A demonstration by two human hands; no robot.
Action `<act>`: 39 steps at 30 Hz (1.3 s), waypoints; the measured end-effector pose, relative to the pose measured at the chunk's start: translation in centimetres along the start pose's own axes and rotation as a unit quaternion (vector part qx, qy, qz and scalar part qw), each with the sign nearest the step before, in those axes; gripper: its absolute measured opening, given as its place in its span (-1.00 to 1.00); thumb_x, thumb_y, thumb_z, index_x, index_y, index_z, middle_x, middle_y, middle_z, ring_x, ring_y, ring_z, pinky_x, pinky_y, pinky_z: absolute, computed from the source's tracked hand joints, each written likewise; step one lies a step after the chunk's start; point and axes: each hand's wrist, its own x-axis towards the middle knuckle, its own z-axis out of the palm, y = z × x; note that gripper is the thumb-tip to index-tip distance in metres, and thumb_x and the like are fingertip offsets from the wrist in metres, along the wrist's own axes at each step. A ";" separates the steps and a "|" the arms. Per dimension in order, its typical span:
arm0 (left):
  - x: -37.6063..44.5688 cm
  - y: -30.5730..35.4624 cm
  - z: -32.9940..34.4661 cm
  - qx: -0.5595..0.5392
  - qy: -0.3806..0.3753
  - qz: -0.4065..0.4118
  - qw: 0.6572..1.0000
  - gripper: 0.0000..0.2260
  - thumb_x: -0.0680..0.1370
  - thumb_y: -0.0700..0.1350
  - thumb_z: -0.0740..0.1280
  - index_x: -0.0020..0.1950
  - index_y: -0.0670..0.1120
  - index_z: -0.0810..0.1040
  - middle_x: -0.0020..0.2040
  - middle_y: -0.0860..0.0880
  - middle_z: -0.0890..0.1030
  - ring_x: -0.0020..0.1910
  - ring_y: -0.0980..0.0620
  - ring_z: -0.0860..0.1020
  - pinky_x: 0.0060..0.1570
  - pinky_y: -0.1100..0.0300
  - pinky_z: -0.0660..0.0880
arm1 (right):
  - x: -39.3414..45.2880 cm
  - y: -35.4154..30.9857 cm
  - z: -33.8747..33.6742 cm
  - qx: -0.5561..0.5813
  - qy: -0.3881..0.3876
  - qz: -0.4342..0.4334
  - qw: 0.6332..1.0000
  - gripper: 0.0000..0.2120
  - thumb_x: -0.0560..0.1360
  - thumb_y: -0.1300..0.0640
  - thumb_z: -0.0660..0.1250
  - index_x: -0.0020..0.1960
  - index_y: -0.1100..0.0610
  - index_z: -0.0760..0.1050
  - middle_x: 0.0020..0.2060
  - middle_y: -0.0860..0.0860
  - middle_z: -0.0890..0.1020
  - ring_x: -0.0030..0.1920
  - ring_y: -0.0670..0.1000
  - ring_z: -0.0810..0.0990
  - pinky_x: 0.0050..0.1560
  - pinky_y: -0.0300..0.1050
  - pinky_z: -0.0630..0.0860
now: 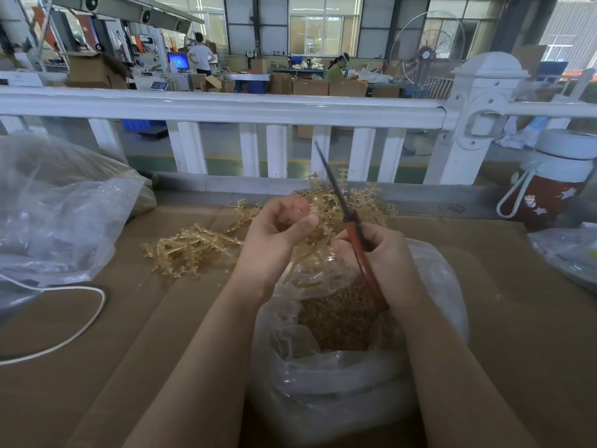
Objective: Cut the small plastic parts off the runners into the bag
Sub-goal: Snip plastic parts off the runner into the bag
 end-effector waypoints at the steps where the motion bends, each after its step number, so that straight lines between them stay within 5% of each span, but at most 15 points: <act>1: 0.1 -0.1 -0.1 -0.011 0.008 -0.020 1.000 -0.58 0.42 -0.04 0.49 0.23 -0.11 0.53 0.01 -0.03 0.65 -0.04 0.07 0.64 -0.05 0.25 0.51 | 0.0 -0.1 -0.1 0.016 0.005 0.003 1.000 -0.95 0.47 0.15 0.53 -0.15 0.07 0.67 -0.33 -0.09 0.69 -0.34 -0.15 0.63 -0.27 -0.34 0.56; 5: 0.2 -0.4 -0.7 0.004 -0.016 -0.096 0.995 -0.29 0.27 0.07 0.56 0.37 -0.05 0.44 0.17 0.06 0.62 0.12 0.16 0.60 0.04 0.30 0.45 | -0.2 -0.5 -0.5 0.086 0.028 0.015 0.996 -0.89 0.49 0.19 0.50 -0.20 0.03 0.67 -0.32 -0.09 0.70 -0.27 -0.15 0.66 -0.15 -0.32 0.59; 9: -0.1 -0.7 -0.6 -0.020 -0.117 -0.150 0.982 -0.71 0.38 -0.19 0.54 0.06 -0.16 0.60 -0.06 -0.02 0.66 -0.11 0.08 0.65 -0.13 0.25 0.57 | -0.3 -0.8 -0.6 0.102 0.033 0.029 0.994 -0.88 0.50 0.19 0.49 -0.19 0.01 0.66 -0.30 -0.07 0.70 -0.23 -0.06 0.69 -0.05 -0.11 0.63; 13: -0.3 -0.4 -0.4 -0.012 -0.159 -0.161 0.974 -0.93 0.49 -0.34 0.41 -0.06 -0.21 0.65 -0.13 -0.12 0.66 -0.20 0.03 0.63 -0.21 0.22 0.59 | -0.3 -0.8 -0.6 0.093 0.040 0.021 0.995 -0.88 0.52 0.20 0.46 -0.17 0.02 0.65 -0.34 -0.11 0.69 -0.29 -0.16 0.66 -0.20 -0.32 0.57; 16: -0.3 -0.3 -0.2 0.021 -0.124 -0.125 0.984 -0.94 0.47 -0.31 0.45 -0.13 -0.17 0.66 -0.20 -0.07 0.66 -0.21 0.05 0.61 -0.12 0.25 0.57 | -0.5 -0.9 -0.5 0.118 0.041 0.026 0.992 -0.93 0.49 0.12 0.50 -0.16 0.05 0.66 -0.35 -0.09 0.69 -0.31 -0.17 0.66 -0.25 -0.35 0.55; 19: -0.2 -0.2 -0.2 0.053 -0.061 -0.075 0.994 -0.89 0.46 -0.30 0.47 -0.21 -0.11 0.67 -0.28 -0.01 0.66 -0.24 0.07 0.58 -0.10 0.27 0.53 | -0.6 -1.0 -0.5 0.138 0.033 0.030 0.989 -0.78 0.31 -0.16 0.52 -0.24 -0.01 0.67 -0.34 -0.07 0.67 -0.27 -0.10 0.66 -0.14 -0.16 0.59; 22: -0.1 -0.2 -0.1 0.067 -0.029 -0.063 0.995 -0.87 0.47 -0.25 0.49 -0.24 -0.05 0.69 -0.25 -0.03 0.68 -0.20 0.03 0.59 -0.04 0.15 0.52 | -0.7 -1.1 -0.5 0.118 0.024 0.019 0.992 -0.73 0.27 -0.23 0.49 -0.28 -0.02 0.66 -0.36 -0.11 0.66 -0.28 -0.13 0.65 -0.10 -0.14 0.51; 26: 0.1 -0.2 -0.1 0.064 -0.010 -0.060 0.996 -0.91 0.49 -0.20 0.47 -0.21 -0.07 0.67 -0.29 0.03 0.66 -0.27 0.17 0.60 -0.11 0.22 0.47 | -0.6 -1.0 -0.3 0.075 0.016 0.035 0.996 -0.63 0.27 -0.20 0.51 -0.17 0.10 0.67 -0.36 -0.07 0.67 -0.28 -0.09 0.65 -0.10 -0.10 0.55; 31: 0.0 -0.3 -0.1 0.060 -0.019 -0.049 0.997 -0.81 0.50 -0.16 0.48 -0.32 0.02 0.69 -0.31 0.06 0.66 -0.29 0.20 0.60 -0.22 0.37 0.48 | -0.1 -0.5 -0.1 0.048 0.003 0.052 0.997 -0.92 0.45 0.11 0.55 -0.16 0.09 0.68 -0.34 -0.07 0.69 -0.30 -0.12 0.65 -0.14 -0.16 0.54; 39: -0.2 -0.2 0.3 0.009 -0.060 -0.083 0.995 -0.93 0.43 -0.07 0.49 -0.26 0.01 0.73 -0.05 0.00 0.73 0.04 0.11 0.66 0.24 0.14 0.45 | -0.1 -0.3 -0.2 0.047 -0.002 0.038 0.998 -0.89 0.51 0.12 0.49 -0.19 0.10 0.68 -0.36 0.01 0.69 -0.45 -0.19 0.55 -0.30 -0.29 0.43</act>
